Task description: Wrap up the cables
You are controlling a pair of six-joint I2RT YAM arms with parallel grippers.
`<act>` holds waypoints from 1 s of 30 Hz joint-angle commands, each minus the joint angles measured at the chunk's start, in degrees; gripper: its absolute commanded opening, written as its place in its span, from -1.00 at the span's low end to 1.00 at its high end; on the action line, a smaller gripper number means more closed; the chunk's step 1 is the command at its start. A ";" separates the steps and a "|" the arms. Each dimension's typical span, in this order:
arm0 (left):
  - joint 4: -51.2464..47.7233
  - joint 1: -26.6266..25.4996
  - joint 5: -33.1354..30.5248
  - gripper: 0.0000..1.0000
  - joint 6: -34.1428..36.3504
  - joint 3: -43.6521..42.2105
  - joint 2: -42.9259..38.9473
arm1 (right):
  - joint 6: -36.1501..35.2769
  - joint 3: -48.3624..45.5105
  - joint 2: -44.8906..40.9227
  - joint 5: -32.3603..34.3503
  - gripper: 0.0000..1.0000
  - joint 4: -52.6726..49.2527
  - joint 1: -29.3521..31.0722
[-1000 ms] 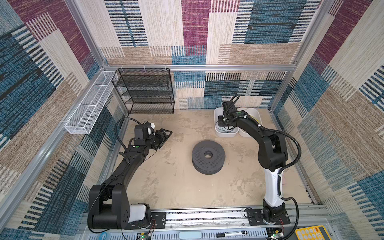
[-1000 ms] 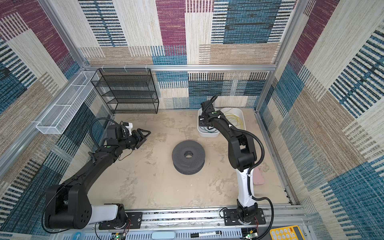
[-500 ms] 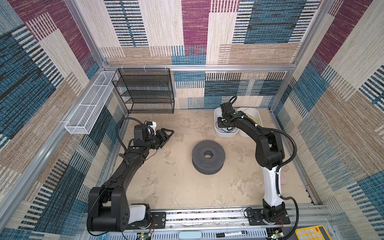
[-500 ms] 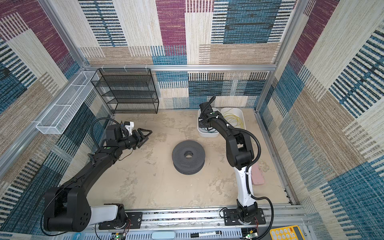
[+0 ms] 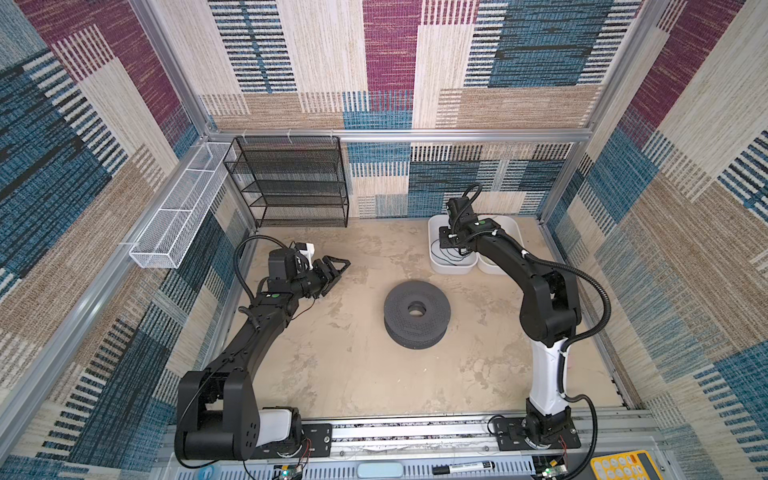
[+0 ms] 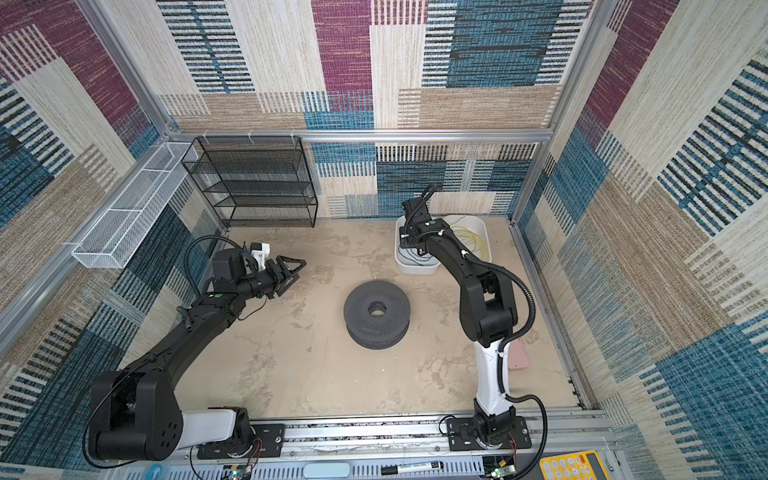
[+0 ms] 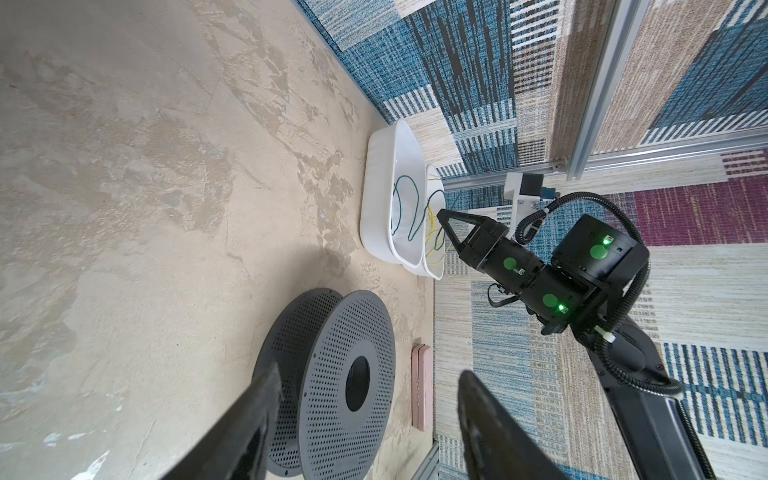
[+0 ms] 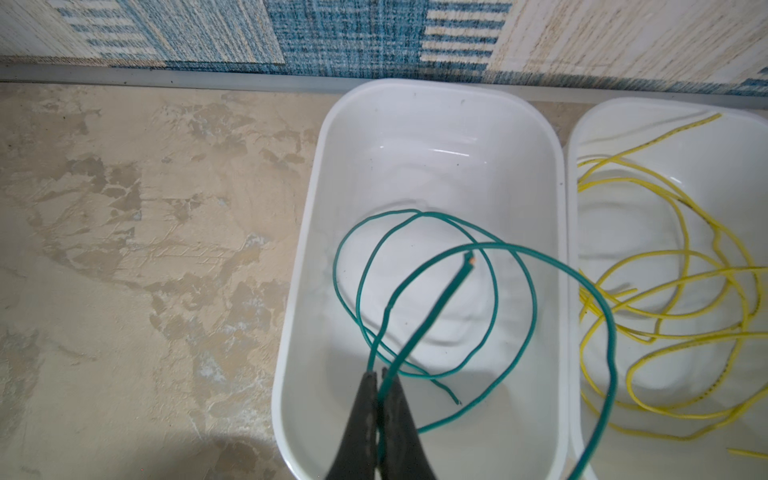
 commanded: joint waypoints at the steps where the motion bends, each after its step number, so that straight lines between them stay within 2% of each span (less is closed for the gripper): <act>1: 1.74 0.04 0.72 0.39 0.00 -0.04 0.20 | -0.70 0.80 -1.30 0.82 -1.00 0.79 0.05; 17: 2.78 0.06 2.13 0.48 0.14 0.24 1.15 | -2.06 5.61 -5.40 3.18 -1.00 -1.33 0.13; 23: 3.84 0.06 3.64 0.65 0.08 0.47 1.89 | -1.23 4.27 -8.16 0.93 -1.00 -0.75 0.21; 27: 5.08 0.05 8.45 0.51 1.12 1.94 3.22 | -0.43 2.46 -11.03 -1.54 -1.00 -0.22 1.13; 30: 5.12 -0.09 8.55 0.48 1.78 1.82 2.94 | 0.61 -0.38 -14.23 -3.50 -1.00 0.79 2.66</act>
